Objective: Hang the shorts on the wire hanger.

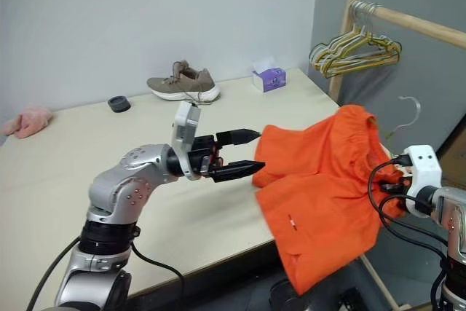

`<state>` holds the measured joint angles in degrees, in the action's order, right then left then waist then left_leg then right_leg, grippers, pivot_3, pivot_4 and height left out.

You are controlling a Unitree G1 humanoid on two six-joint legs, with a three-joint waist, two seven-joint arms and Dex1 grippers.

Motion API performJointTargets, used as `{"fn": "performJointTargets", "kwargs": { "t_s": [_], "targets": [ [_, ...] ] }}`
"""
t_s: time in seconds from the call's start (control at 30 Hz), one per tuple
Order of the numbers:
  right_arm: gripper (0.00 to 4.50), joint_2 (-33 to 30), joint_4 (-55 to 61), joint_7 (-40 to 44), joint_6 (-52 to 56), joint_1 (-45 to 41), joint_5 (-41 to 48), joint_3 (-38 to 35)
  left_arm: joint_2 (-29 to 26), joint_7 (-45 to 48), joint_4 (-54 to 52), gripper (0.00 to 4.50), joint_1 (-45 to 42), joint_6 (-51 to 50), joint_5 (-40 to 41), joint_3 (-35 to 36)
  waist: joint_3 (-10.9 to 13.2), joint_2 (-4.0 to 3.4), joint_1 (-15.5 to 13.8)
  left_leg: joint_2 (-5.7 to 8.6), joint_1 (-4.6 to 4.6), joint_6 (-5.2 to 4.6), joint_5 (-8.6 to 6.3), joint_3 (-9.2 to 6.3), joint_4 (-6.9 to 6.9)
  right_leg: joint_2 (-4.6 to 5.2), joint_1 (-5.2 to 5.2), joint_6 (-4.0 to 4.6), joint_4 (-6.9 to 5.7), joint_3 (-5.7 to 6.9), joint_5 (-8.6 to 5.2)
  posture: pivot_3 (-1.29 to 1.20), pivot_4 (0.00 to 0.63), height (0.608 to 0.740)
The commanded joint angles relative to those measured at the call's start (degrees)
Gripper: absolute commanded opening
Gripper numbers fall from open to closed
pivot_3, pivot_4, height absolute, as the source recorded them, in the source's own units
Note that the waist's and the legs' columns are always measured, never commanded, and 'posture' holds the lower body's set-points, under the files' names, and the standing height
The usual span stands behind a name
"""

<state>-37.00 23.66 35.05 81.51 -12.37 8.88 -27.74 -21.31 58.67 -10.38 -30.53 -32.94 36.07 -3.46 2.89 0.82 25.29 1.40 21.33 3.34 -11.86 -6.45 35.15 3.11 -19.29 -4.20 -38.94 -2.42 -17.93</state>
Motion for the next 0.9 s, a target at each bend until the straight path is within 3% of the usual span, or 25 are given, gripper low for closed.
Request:
{"fn": "performJointTargets", "kwargs": {
  "t_s": [0.03,0.2,0.43,0.9],
  "targets": [
    [0.00,0.7,0.9,-6.9,-2.4,-2.8,-2.6,-3.1,2.2,-2.9,-0.8,4.47,-1.8,6.2,-3.3,-0.4,0.0,0.02,0.7,0.00,0.00,0.00,0.00,0.04,0.00,0.00,0.00,0.00,0.03,-0.03,0.00,-0.47,0.009,0.740],
    [0.00,2.6,-4.7,-18.9,-9.2,-11.6,-6.9,-4.3,7.5,-7.9,0.5,4.47,-1.9,11.8,-7.1,-1.7,0.0,0.02,2.5,0.02,-0.03,-0.01,0.00,0.18,0.00,0.02,0.01,-0.09,0.10,-0.14,0.05,-0.47,0.006,0.740],
    [0.00,2.0,-18.9,-27.4,-16.4,-23.2,-7.2,-6.2,8.2,-8.5,0.0,4.47,-1.9,12.9,-7.8,-2.9,0.0,0.08,3.3,0.00,-0.32,-0.02,-0.01,0.21,-0.16,0.00,0.23,-0.05,0.19,-0.13,0.02,-0.45,0.002,0.740],
    [0.00,-7.8,-52.8,-29.0,-17.0,-39.7,-3.1,-7.0,10.0,-8.2,1.6,4.47,-2.0,16.4,-9.5,-4.4,0.1,0.07,3.3,0.02,-0.31,-0.13,-0.08,0.39,-0.23,0.02,0.27,-0.07,0.43,-0.25,0.02,-0.45,0.001,0.740]
  ]
}}
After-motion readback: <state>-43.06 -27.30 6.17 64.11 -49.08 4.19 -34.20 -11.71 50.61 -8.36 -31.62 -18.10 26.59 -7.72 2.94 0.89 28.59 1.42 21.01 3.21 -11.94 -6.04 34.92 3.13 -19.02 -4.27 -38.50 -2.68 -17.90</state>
